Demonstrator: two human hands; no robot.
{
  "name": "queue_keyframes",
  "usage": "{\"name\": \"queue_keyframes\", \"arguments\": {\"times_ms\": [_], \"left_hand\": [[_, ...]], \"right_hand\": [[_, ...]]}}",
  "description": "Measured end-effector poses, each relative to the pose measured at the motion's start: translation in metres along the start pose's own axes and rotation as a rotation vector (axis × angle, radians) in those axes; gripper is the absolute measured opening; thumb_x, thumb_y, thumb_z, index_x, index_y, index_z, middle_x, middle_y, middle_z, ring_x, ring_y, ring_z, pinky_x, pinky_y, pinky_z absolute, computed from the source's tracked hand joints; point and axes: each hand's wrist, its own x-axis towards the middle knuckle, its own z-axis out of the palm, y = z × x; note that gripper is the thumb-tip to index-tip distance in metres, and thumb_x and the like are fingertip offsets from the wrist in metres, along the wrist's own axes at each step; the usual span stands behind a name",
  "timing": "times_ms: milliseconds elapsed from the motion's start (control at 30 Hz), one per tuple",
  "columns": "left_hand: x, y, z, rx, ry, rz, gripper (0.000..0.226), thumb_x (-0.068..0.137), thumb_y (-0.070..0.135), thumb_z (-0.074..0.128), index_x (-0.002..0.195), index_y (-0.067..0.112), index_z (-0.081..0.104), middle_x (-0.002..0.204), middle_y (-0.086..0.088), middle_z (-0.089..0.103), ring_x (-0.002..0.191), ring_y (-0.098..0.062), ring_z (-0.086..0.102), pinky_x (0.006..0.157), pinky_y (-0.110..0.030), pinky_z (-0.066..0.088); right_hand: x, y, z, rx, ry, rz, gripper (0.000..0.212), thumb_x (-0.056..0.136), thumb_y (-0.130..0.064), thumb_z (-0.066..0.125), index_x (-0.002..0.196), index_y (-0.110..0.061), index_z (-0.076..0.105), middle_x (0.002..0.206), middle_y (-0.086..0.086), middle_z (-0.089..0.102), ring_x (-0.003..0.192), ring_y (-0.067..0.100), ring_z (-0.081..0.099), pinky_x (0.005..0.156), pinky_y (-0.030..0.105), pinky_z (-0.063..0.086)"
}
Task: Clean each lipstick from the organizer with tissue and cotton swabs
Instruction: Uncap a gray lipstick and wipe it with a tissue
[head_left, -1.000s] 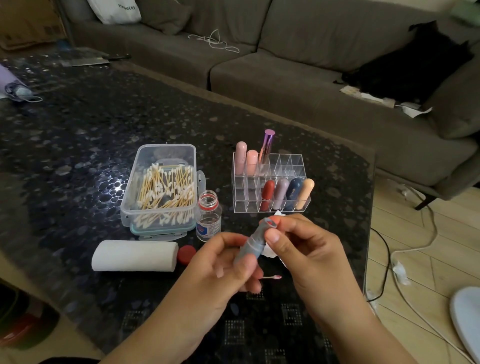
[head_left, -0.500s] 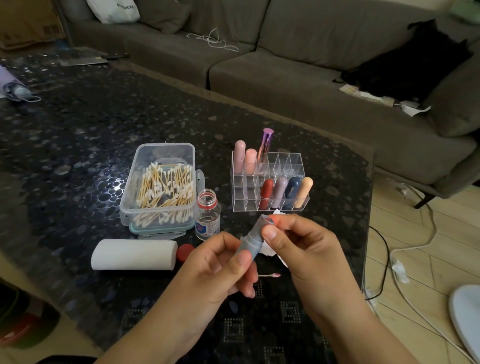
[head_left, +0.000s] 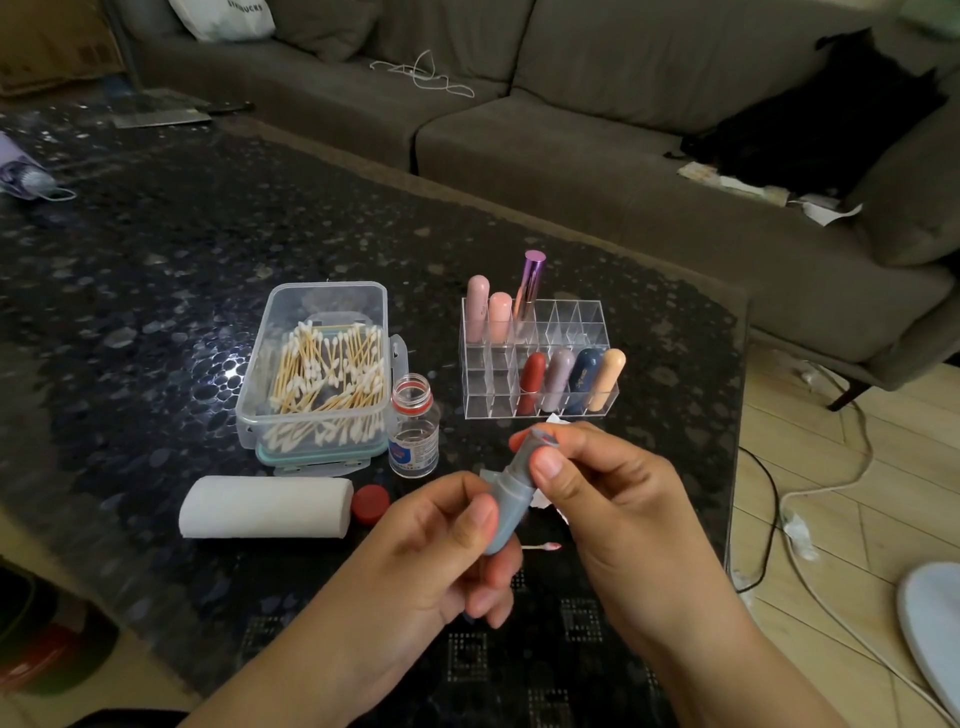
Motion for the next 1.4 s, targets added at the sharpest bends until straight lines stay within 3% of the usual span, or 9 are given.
{"name": "queue_keyframes", "arguments": {"times_ms": [200,367,433,533,633,767,967,1133,1400], "left_hand": [[0.000,-0.003,0.000,-0.246,-0.098,-0.117,0.042,0.072,0.045,0.077,0.089,0.008,0.069,0.056,-0.002,0.049,0.044,-0.009,0.043,0.051,-0.024,0.044],[-0.001,0.003,-0.005,-0.339,-0.311,-0.219,0.036,0.092,0.040,0.056,0.100,0.007,0.065,0.064,0.000,0.057,0.051,-0.006,0.052,0.058,-0.024,0.048],[-0.001,0.003,-0.004,-0.263,-0.250,-0.190,0.041,0.088,0.045,0.059,0.098,0.006,0.066,0.064,-0.003,0.058,0.052,-0.010,0.053,0.059,-0.026,0.049],[0.000,-0.001,0.000,-0.041,0.018,-0.030,0.057,0.065,0.059,0.075,0.097,0.012,0.070,0.072,-0.011,0.063,0.063,-0.019,0.061,0.067,-0.031,0.052],[0.000,-0.003,0.002,0.121,0.163,0.059,0.059,0.044,0.051,0.090,0.091,0.020,0.070,0.077,-0.008,0.067,0.065,-0.020,0.063,0.067,-0.027,0.053],[-0.001,0.002,0.006,0.281,0.169,0.101,0.016,0.063,0.035,0.075,0.073,0.025,0.069,0.069,-0.007,0.066,0.059,-0.018,0.060,0.064,-0.026,0.051],[-0.003,0.002,0.006,0.199,0.111,0.113,0.034,0.061,0.049,0.082,0.076,0.021,0.069,0.067,-0.010,0.063,0.055,-0.018,0.056,0.060,-0.027,0.049],[0.001,-0.001,0.009,0.263,0.302,0.193,0.025,0.060,0.024,0.079,0.072,0.012,0.061,0.065,-0.008,0.063,0.053,-0.014,0.057,0.056,-0.019,0.049],[0.000,-0.004,0.006,0.335,0.302,0.222,0.029,0.060,0.033,0.075,0.075,0.013,0.061,0.066,-0.006,0.064,0.057,-0.012,0.059,0.058,-0.017,0.048]], "right_hand": [[-0.001,-0.002,-0.001,0.017,-0.049,-0.006,0.016,0.074,-0.032,0.078,0.084,-0.019,0.076,0.078,0.000,0.069,0.070,0.007,0.061,0.068,0.018,0.050],[-0.001,-0.004,-0.005,0.017,-0.135,-0.047,0.038,0.069,-0.053,0.075,0.087,-0.020,0.075,0.084,-0.002,0.067,0.070,0.009,0.060,0.068,0.020,0.047],[-0.001,-0.006,-0.005,0.029,-0.128,-0.048,0.033,0.071,-0.044,0.077,0.088,-0.015,0.075,0.080,0.001,0.067,0.065,0.010,0.059,0.064,0.020,0.047],[-0.002,-0.009,-0.005,-0.005,-0.060,-0.037,0.012,0.076,-0.020,0.073,0.081,-0.010,0.075,0.075,0.005,0.067,0.060,0.010,0.061,0.060,0.017,0.050],[-0.003,-0.010,-0.003,-0.079,-0.011,-0.014,0.016,0.073,-0.021,0.068,0.081,-0.008,0.073,0.084,0.008,0.069,0.067,0.005,0.065,0.059,0.015,0.051],[-0.005,-0.014,0.003,-0.043,-0.072,-0.008,0.015,0.074,-0.016,0.060,0.079,-0.005,0.069,0.077,0.007,0.066,0.055,0.010,0.064,0.052,0.016,0.052],[-0.005,-0.014,0.006,0.009,-0.043,0.005,0.014,0.076,-0.016,0.059,0.077,-0.008,0.070,0.060,0.009,0.066,0.051,0.014,0.062,0.050,0.016,0.051],[0.000,-0.009,0.003,-0.069,-0.043,0.070,0.027,0.075,-0.026,0.061,0.094,-0.011,0.072,0.089,0.003,0.075,0.081,0.008,0.069,0.069,0.014,0.051],[0.002,-0.005,0.000,-0.180,-0.012,0.039,0.035,0.069,-0.033,0.065,0.091,-0.008,0.074,0.096,0.009,0.070,0.090,0.014,0.067,0.080,0.016,0.051]]}}
